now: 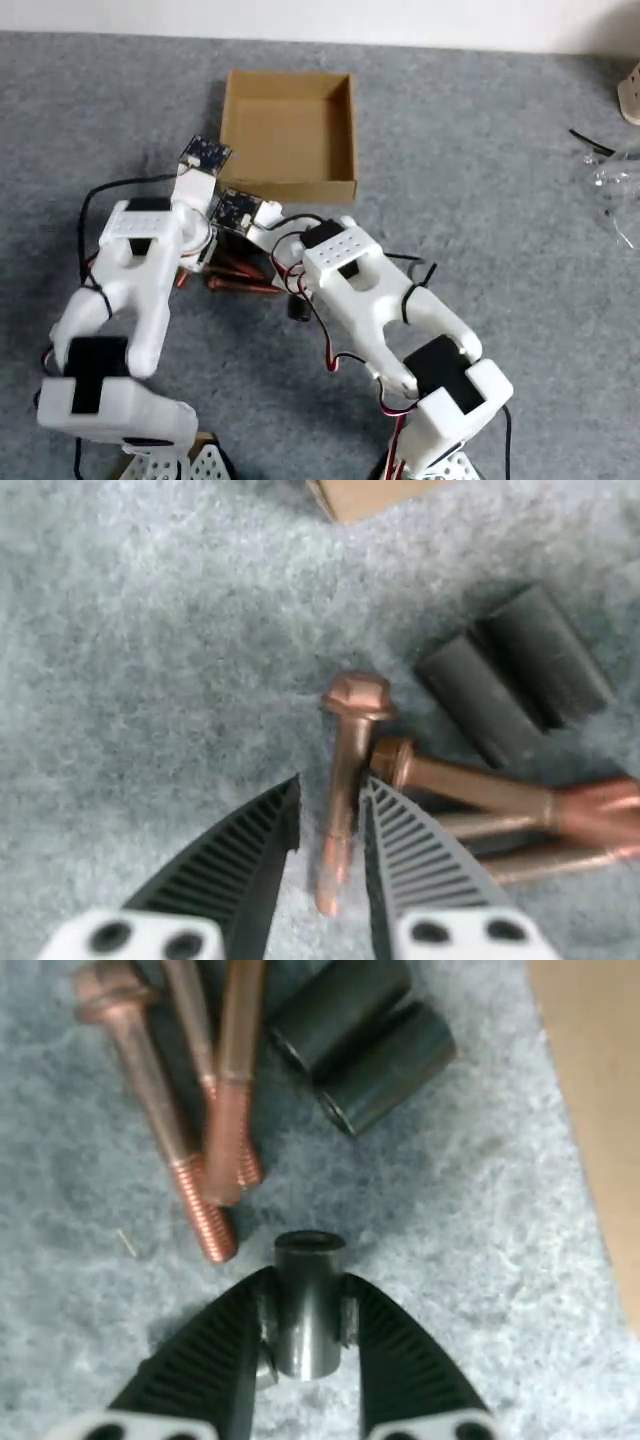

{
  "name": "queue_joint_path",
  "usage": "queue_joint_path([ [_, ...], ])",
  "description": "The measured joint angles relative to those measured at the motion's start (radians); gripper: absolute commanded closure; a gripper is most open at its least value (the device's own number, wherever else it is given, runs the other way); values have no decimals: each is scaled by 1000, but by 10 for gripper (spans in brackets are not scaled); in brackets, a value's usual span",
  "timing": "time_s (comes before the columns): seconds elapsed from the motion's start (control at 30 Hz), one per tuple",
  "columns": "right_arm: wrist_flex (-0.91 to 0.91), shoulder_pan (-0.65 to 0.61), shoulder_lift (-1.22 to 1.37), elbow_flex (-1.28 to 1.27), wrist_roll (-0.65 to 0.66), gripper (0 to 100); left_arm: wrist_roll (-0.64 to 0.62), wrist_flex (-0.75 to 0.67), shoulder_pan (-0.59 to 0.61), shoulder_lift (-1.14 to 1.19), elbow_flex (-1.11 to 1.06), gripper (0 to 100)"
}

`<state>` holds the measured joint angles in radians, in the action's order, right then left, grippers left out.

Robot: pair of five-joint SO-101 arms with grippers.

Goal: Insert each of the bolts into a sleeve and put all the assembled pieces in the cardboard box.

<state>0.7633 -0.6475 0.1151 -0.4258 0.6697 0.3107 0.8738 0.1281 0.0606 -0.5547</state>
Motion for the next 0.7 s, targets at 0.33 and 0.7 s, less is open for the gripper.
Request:
queue_joint_path([
  [0.33,0,0,0,0,0,994,20,80,2,94,74,892],
  [0.7,0,0,0,0,0,994,20,95,0,97,80,995],
])
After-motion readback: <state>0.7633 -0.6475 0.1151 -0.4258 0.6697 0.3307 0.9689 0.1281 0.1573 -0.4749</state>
